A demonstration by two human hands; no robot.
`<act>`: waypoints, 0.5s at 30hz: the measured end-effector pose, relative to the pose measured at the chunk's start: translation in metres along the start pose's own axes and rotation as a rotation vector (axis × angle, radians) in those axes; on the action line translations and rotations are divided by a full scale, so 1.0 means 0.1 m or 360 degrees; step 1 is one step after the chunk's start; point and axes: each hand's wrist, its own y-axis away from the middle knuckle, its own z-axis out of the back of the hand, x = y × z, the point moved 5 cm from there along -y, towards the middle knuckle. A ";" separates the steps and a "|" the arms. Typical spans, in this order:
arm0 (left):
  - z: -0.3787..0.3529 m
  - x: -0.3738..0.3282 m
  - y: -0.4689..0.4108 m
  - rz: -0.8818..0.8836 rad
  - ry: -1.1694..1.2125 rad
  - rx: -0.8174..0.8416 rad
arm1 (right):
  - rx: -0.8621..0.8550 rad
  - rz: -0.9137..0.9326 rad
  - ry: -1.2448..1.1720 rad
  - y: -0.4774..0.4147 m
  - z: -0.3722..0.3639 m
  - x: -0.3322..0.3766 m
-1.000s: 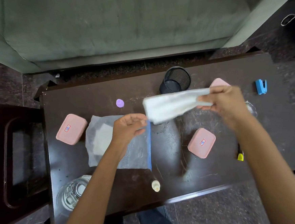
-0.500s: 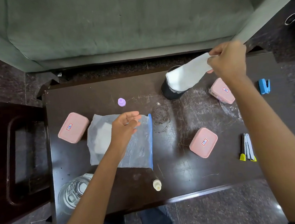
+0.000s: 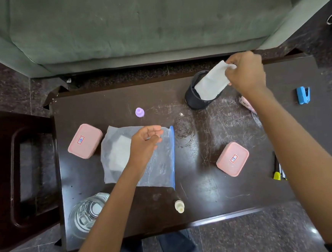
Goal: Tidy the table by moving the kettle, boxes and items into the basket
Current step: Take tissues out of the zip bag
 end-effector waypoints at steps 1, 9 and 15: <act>0.00 0.00 0.00 0.0000 -0.0006 0.0001 | 0.0003 -0.0018 0.0066 0.03 -0.01 0.01; 0.11 -0.02 0.06 -0.0081 -0.0182 -0.0008 | -0.0438 0.0311 0.0098 0.57 0.19 -0.02; 0.48 -0.03 0.31 -0.0270 -0.0473 0.0044 | -0.0366 0.0717 -0.0127 1.79 -0.34 0.19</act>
